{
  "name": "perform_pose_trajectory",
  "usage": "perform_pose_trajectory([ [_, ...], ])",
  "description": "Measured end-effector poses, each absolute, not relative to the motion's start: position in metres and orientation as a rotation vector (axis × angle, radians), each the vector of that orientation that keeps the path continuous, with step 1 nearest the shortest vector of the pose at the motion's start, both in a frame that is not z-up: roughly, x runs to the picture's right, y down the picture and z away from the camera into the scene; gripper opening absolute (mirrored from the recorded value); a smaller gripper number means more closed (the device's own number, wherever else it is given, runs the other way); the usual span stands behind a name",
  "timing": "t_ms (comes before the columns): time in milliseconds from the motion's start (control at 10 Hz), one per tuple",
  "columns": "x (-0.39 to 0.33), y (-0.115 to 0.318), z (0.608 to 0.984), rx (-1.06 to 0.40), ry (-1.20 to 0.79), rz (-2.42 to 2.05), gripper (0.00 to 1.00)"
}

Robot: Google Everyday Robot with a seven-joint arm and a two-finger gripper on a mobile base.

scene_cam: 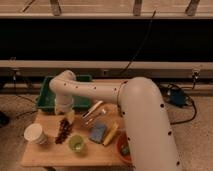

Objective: Place grapes in tray

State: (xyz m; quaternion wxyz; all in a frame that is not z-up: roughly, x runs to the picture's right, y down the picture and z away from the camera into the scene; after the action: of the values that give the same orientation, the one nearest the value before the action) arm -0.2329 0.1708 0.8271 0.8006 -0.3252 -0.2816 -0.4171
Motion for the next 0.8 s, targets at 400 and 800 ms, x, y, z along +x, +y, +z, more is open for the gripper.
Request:
perform_pose_trajectory([
  [400,-0.23,0.182,0.837,-0.724,-0.608,-0.917,0.65],
  [800,-0.23,0.192,0.84,-0.748,-0.604,-0.944,0.65],
])
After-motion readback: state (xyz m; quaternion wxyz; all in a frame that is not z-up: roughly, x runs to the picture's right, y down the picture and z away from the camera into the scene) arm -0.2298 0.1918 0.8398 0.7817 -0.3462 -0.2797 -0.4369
